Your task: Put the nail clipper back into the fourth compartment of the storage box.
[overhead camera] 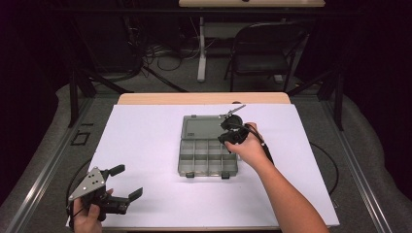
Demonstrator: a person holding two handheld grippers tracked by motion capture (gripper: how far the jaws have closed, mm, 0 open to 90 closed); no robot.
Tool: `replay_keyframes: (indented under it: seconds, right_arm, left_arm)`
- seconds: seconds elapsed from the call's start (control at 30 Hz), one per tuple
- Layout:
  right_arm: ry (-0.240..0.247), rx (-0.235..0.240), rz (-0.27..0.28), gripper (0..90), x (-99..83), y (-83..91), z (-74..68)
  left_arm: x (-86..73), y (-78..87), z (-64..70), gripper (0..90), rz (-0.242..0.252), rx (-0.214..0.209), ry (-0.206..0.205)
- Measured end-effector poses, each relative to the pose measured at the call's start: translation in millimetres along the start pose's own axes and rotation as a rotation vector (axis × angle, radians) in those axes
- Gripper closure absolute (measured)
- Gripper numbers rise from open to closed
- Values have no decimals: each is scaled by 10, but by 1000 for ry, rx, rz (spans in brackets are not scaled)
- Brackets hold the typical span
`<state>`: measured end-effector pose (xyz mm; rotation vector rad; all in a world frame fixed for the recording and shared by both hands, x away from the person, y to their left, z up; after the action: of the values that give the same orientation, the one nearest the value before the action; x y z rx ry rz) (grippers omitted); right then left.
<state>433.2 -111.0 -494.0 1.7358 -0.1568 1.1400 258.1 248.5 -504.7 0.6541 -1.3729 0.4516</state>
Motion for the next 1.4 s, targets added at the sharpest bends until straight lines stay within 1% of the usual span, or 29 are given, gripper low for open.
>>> replay_keyframes:
  seconds: [0.03, 0.07, 0.13, 0.17, 0.2, 0.23, 0.3, 0.37, 0.47, 0.5, 0.53, 0.57, 0.6, 0.63, 0.67, 0.73, 0.77, 0.83, 0.87, 0.97, 1.0, 1.03, 1.07, 1.1, 1.17, 1.37, 1.4]
  right_arm:
    - [0, -2, -8, 806, -5, -1, 7]
    - [-9, -2, 27, 805, -15, -32, 8]
    - [-5, -11, 12, 806, -27, -33, 18]
    - [2, -14, -4, 806, -32, -29, 24]
    - [9, -21, -34, 805, -35, -16, 27]
    - [3, -22, -1, 806, -44, -44, 24]
    - [4, -29, 2, 806, -55, -61, 27]
    - [6, -36, 26, 806, -69, -87, 30]
    - [1, -48, 32, 806, -92, -108, 64]
    - [1, -57, 20, 806, -101, -104, 76]
    - [-5, -57, 45, 806, -114, -126, 86]
    - [1, -65, 4, 806, -120, -105, 97]
    - [-2, -66, 40, 806, -136, -135, 107]
    - [-1, -70, 26, 805, -147, -135, 118]
    - [-14, -63, 66, 805, -160, -166, 127]
    - [-14, -64, 18, 805, -181, -155, 149]
    - [-18, -61, 56, 806, -195, -182, 157]
    - [-24, -61, 31, 805, -215, -174, 169]
    - [-25, -63, 49, 805, -226, -187, 175]
    - [-27, -65, 28, 805, -243, -173, 189]
    - [-29, -63, 46, 805, -249, -180, 192]
    - [-30, -61, 34, 805, -255, -172, 195]
    - [-33, -57, 43, 805, -263, -179, 195]
    - [-34, -55, 41, 805, -272, -184, 196]
    - [-31, -54, 24, 805, -285, -179, 196]
    - [-26, -55, 25, 805, -309, -197, 180]
    - [-27, -53, 35, 805, -314, -210, 177]
  left_arm:
    - [0, 1, 0, 4, 0, -1, -1]
    - [0, 1, -1, 4, -1, -1, -1]
    - [-2, 0, -2, 4, 0, 0, 1]
    - [-2, 0, -2, 4, -1, -1, 1]
    - [-3, -2, -3, 4, -2, 0, 0]
    - [-4, -3, -3, 4, -3, -1, -1]
    - [-3, -3, -2, 4, -4, -2, -1]
    - [-2, 4, -1, 4, -5, -3, -1]
    - [-1, 7, -6, 4, 1, 4, 2]
    - [0, 7, -5, 4, 1, 4, 1]
    - [0, 7, -4, 4, 2, 3, 0]
    - [0, 5, -2, 4, 2, 0, 1]
    - [0, 5, -1, 4, 2, -1, 1]
    - [0, 3, -2, 4, 2, 0, 1]
    - [-1, -1, -3, 4, 1, 1, 3]
    - [-4, -6, -3, 4, -2, -2, 2]
    - [-4, -7, 1, 4, -2, 0, 1]
    - [-5, -4, 2, 4, -4, -2, 0]
    - [-5, -4, -2, 4, -4, -2, 0]
    - [-9, -5, -10, 4, -2, 2, 5]
    - [-8, -5, -10, 4, -4, 3, 2]
    - [-9, -8, -8, 4, -2, -2, 2]
    - [-9, -10, -5, 4, -2, -2, 2]
    - [-9, -11, -3, 4, -2, -2, 2]
    - [-10, -11, -2, 4, -3, -1, 1]
    - [-6, -1, -4, 4, 0, 5, 4]
    - [-7, -4, -5, 4, 0, -1, 4]
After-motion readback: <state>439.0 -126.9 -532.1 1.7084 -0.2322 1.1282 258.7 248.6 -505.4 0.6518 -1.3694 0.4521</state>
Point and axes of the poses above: each handheld gripper's, and its own axes: y roughly backward along the jaws, x roughly out of its top, z roughly to its right, the point moved 3 cm from there along -y, roughly forward along the jaws, and after that the axes turned 11 degrees about z, right-handed, at the moved point
